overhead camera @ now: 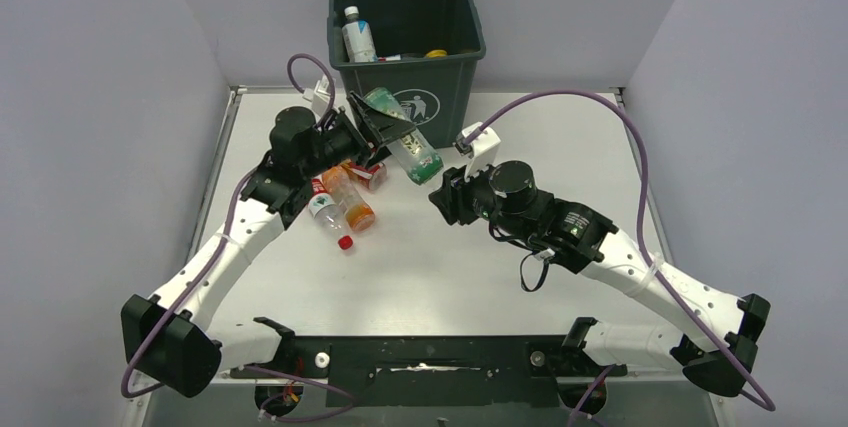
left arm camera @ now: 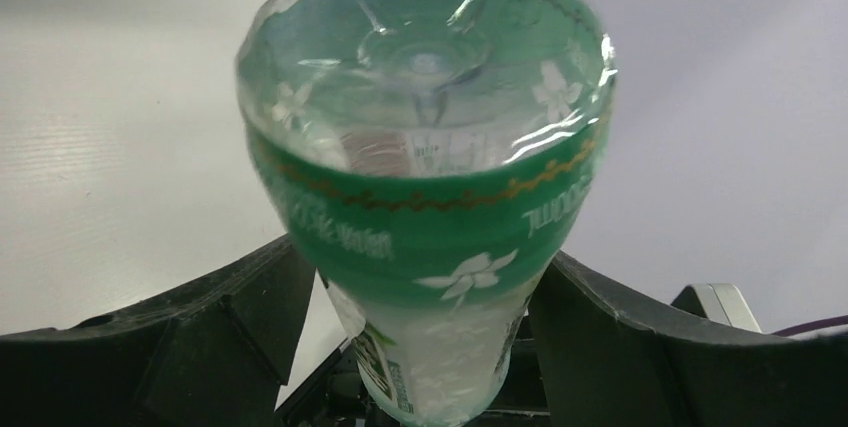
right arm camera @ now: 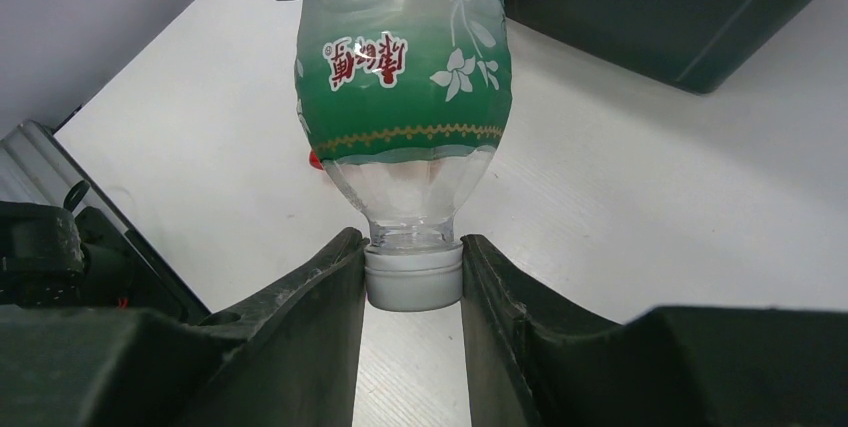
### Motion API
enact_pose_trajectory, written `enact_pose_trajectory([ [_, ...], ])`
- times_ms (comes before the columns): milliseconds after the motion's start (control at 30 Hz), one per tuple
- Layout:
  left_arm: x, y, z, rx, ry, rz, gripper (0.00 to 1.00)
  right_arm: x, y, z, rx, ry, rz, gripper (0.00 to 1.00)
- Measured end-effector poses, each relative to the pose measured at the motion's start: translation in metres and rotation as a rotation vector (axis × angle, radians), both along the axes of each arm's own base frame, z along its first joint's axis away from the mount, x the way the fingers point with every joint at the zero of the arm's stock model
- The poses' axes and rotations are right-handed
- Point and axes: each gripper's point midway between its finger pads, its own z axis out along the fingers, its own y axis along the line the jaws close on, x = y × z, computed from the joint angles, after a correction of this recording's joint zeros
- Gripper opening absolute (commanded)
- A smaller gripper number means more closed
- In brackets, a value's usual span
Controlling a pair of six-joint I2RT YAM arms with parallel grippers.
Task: Put the plastic bottles in the bin
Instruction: Place the plastic bottle in the trash bin.
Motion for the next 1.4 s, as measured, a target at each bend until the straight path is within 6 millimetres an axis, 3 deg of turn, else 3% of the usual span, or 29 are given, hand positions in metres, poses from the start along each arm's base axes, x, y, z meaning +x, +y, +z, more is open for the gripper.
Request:
enact_pose_trajectory([
  [233,0.007,0.000,-0.006,0.015,0.005,0.022,0.53,0.000,0.000,0.000,0.003,0.003,-0.001,0.31],
  [267,0.007,-0.001,-0.006,0.015,0.005,0.022,0.53,0.000,0.000,0.000,0.005,0.004,-0.002,0.36],
  [433,0.013,-0.003,-0.005,0.030,-0.005,0.027,0.51,0.000,-0.002,0.003,0.019,0.004,-0.011,0.82],
  [567,0.026,-0.006,-0.001,0.056,-0.018,0.038,0.51,-0.004,-0.008,0.014,0.049,-0.010,-0.017,0.98],
  [767,0.050,-0.010,0.019,0.087,-0.071,0.043,0.51,-0.012,-0.025,0.032,0.102,-0.034,-0.043,0.98],
  [967,0.083,-0.009,0.046,0.110,-0.140,0.064,0.51,-0.024,-0.050,0.037,0.147,-0.035,-0.090,0.98],
  [1167,0.122,-0.002,0.064,0.121,-0.182,0.092,0.51,-0.031,-0.069,0.030,0.161,-0.016,-0.133,0.98],
  [1400,0.164,-0.007,0.095,0.100,-0.265,0.109,0.52,-0.033,-0.071,0.014,0.148,0.021,-0.153,0.98],
])
